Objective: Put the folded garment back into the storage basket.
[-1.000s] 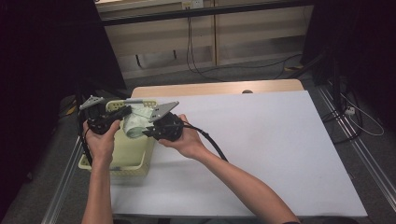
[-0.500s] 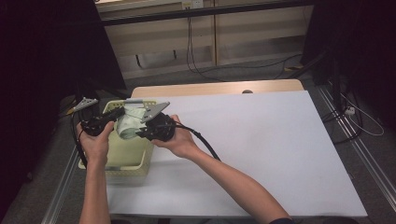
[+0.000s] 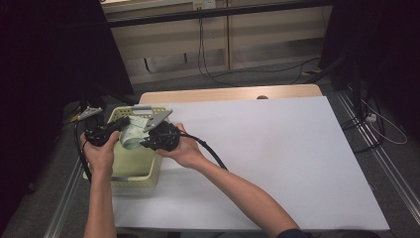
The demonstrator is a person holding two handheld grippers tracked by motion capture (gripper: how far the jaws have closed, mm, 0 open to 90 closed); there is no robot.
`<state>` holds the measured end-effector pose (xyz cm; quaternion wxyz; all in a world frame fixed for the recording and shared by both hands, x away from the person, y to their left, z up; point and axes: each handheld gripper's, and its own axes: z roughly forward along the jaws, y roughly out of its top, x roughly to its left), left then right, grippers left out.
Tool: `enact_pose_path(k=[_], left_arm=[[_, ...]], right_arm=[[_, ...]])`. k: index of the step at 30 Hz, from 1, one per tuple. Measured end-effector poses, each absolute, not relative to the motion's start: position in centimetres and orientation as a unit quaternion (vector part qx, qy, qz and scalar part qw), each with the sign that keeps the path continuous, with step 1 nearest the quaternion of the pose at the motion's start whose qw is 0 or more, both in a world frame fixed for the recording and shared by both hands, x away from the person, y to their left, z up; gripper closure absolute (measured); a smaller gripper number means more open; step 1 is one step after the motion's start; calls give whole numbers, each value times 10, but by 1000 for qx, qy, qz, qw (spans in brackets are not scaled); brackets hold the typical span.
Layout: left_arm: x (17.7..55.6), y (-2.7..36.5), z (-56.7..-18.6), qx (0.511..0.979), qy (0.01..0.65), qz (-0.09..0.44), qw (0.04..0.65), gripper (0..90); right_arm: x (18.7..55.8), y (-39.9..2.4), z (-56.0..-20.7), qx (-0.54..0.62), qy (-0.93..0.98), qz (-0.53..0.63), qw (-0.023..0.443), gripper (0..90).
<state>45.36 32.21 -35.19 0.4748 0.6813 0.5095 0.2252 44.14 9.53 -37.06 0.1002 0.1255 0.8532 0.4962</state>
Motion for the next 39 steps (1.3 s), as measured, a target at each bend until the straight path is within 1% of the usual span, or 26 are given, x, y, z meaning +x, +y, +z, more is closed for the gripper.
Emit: enact_pose_path(k=[10,21,39], left_arm=[[457,329,-361,679,521,221,467,848],[461,332,-372,679,530,215,460,848],[468,332,-386,688,540,208,439,848]], right_arm=[[446,103,-382,130,856,491,95,861],[449,104,-386,137,856,491,93,860],[452,109,-401,140,861,482,86,859]])
